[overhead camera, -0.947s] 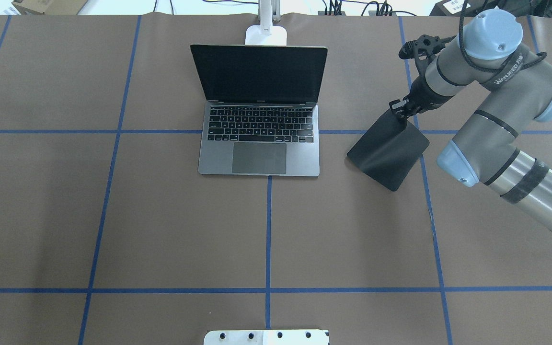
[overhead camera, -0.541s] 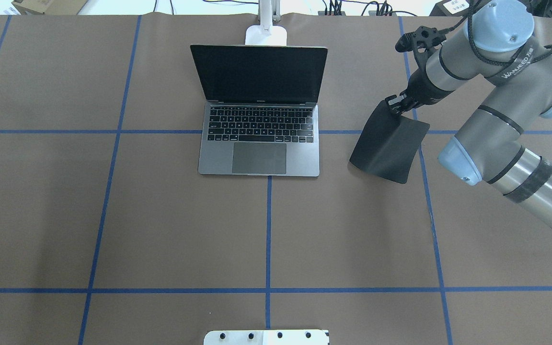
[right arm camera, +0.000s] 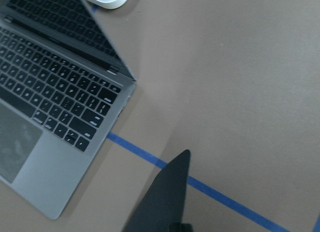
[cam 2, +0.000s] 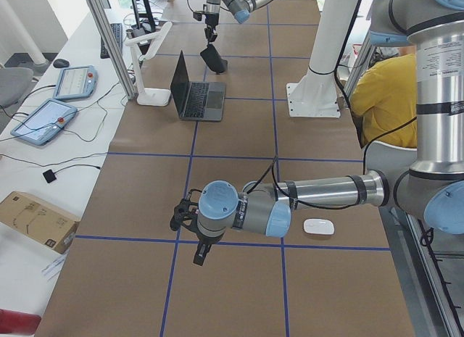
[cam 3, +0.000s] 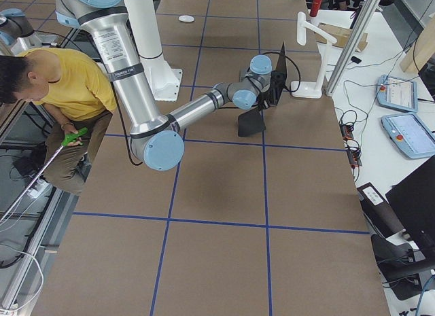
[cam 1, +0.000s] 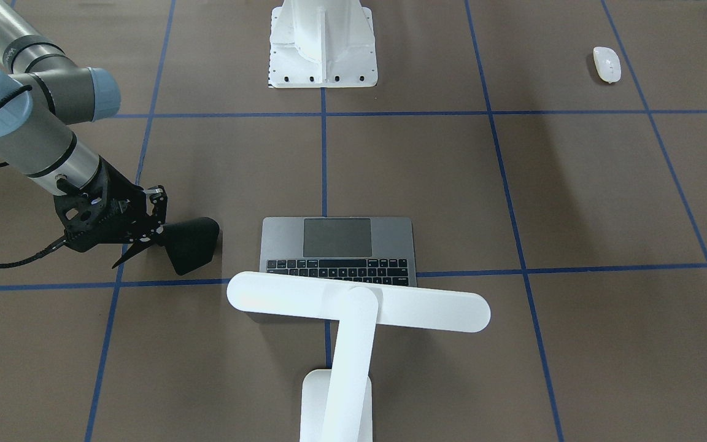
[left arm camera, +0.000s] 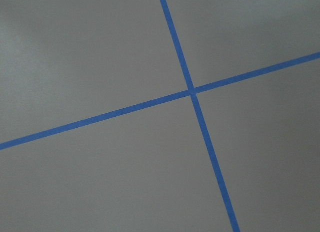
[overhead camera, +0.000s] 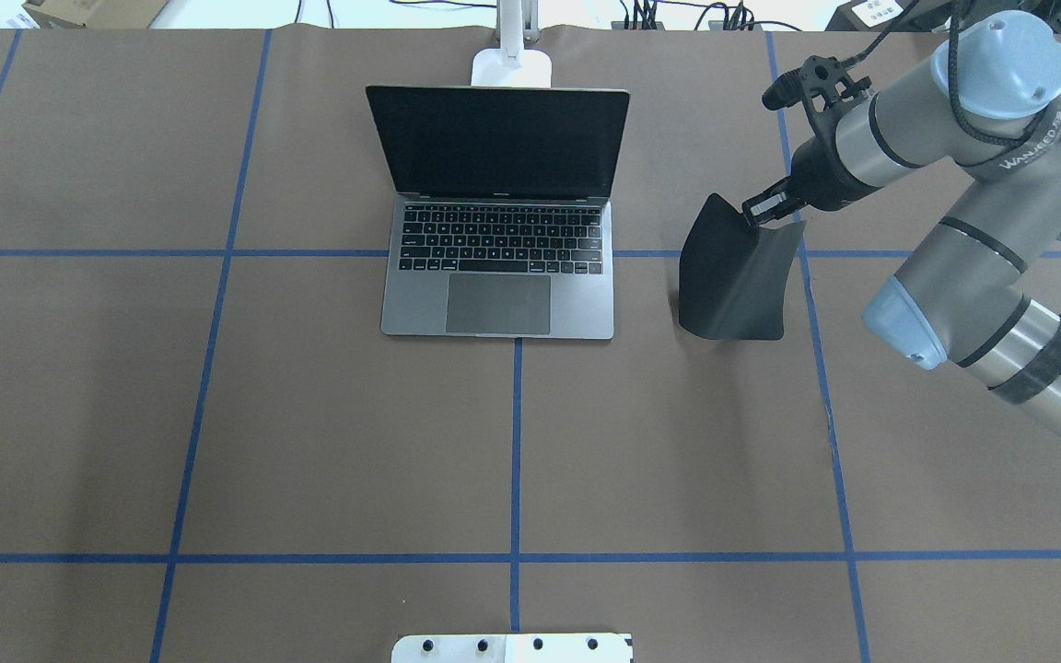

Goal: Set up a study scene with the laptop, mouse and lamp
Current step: 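Carry the mouse pad with the right gripper beside the laptop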

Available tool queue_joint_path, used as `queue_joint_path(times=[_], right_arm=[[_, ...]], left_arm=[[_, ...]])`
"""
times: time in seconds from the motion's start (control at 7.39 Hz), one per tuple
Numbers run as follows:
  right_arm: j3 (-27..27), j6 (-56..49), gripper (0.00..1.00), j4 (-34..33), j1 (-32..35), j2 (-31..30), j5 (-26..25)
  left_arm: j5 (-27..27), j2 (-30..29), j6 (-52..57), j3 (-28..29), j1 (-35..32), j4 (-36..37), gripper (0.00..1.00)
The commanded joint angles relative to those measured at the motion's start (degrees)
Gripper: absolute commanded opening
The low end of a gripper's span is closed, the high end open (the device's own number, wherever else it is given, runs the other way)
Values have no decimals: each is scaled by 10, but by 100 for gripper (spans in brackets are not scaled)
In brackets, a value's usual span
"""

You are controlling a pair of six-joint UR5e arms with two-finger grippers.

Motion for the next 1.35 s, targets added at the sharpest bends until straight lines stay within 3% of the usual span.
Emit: queue_joint_path(times=[0.0,0.27,1.22], right_arm=[[3,-2,0,49,-2,-18,9],[3,0,0,98,-1,-39,29],[55,75,0,101,-10,-31,38]], left_arm=[[0,0,0,0,0,0,100],[0,1,0,-6,-1,0,100],[0,1,0,-8,-1,0,100]])
